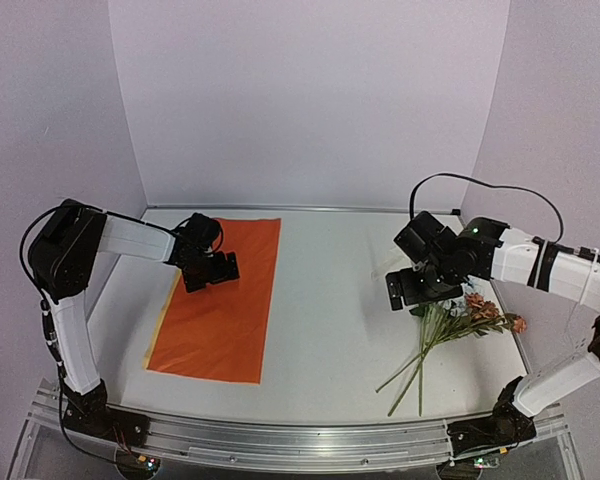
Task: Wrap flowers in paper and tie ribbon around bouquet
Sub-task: Move the folded wrapping paper to the center of the board.
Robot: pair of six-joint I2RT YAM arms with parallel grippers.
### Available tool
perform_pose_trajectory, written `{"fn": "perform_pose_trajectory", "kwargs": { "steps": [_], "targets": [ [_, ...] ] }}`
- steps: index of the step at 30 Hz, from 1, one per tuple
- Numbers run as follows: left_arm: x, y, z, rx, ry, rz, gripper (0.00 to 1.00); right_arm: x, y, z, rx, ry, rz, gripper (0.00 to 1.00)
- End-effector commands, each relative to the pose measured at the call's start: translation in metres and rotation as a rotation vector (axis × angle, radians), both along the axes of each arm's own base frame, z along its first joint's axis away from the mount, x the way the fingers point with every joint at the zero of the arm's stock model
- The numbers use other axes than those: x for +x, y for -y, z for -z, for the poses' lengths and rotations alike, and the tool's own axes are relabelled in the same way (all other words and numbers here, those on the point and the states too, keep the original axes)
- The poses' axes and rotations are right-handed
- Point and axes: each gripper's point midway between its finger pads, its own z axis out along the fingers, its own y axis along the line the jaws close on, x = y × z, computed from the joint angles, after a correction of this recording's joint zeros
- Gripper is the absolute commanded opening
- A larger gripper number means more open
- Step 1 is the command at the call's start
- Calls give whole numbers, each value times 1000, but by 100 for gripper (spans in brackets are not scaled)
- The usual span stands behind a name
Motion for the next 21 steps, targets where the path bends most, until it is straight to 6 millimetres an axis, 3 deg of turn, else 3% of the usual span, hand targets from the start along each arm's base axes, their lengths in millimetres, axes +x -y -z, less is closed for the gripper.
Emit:
{"fn": "perform_pose_trajectory", "kwargs": {
  "steps": [1,4,9,14,16,21],
  "targets": [
    [-10,48,-8,-84,-18,52,100,1,-4,10,23,-24,26,98],
    [-17,74,-27,-141,-7,91,100,0,-7,16,32,-45,30,98],
    [-18,73,-76,-153,54,81,100,-3,-18,20,79,-89,33,98],
    [-43,46,-101,-61,63,132,100,-14,-49,29,228,-209,33,98],
    [-59,26,-93,-23,40,142,100,-19,-61,36,290,-257,45,98],
    [-74,-12,-87,-67,12,179,100,-20,-81,53,361,-328,65,98]
  ]
}}
